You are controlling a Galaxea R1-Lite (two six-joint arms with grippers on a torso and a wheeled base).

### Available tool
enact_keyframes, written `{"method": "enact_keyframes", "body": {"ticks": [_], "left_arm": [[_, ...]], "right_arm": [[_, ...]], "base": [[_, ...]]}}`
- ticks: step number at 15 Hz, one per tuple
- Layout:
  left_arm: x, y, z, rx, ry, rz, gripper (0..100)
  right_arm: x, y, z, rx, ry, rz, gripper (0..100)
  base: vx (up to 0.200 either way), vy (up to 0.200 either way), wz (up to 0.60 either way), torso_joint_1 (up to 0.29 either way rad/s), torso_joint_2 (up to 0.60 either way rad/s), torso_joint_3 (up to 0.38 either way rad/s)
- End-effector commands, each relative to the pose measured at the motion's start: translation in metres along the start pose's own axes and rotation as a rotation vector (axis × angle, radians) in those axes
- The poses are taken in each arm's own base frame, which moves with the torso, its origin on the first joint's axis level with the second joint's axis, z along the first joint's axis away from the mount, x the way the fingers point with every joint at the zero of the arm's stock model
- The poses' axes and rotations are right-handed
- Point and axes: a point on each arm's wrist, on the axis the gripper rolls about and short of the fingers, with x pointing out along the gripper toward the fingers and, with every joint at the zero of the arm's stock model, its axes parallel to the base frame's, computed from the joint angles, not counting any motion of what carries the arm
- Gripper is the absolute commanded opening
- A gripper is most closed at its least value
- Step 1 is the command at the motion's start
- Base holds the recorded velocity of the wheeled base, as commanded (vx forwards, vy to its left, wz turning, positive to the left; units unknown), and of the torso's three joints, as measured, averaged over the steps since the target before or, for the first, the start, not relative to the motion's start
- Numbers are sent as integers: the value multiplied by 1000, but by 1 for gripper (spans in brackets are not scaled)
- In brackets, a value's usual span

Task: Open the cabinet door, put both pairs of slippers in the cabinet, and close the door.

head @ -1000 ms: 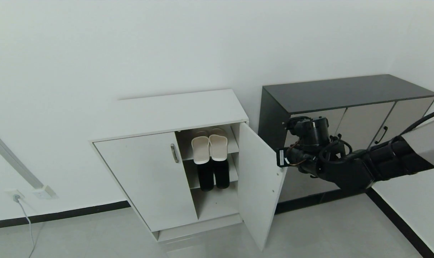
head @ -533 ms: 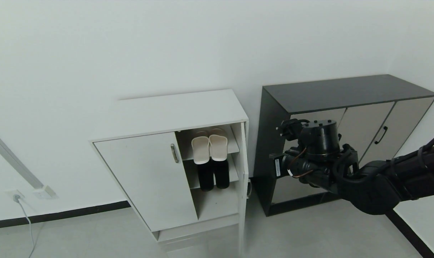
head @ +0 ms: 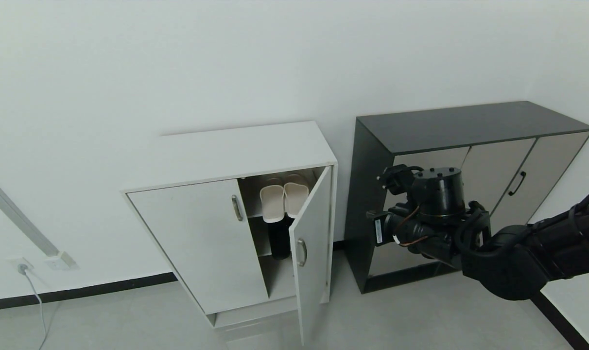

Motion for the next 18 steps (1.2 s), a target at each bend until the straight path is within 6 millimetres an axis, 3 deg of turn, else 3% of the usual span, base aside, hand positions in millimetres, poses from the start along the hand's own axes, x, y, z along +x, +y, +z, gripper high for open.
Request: {"method": "enact_keyframes", "body": {"ticks": [1,5,12,18], "left_arm": [[0,0,0,0,1,0,0],[0,0,0,0,0,0,0],[0,0,0,0,1,0,0],[0,0,0,0,1,0,0]], "right_arm": [[1,0,-3,-2,10,3,0],[2,0,-6,-2,17,1,0],[1,-3,-10,-25,-10,-29,0],[-14,-8,-45,-33,18,-39,0]], "base": [[0,0,600,2,7,-2],[0,0,600,-1,6,1],[0,0,0,0,0,0],[33,0,0,0,2,0]]}}
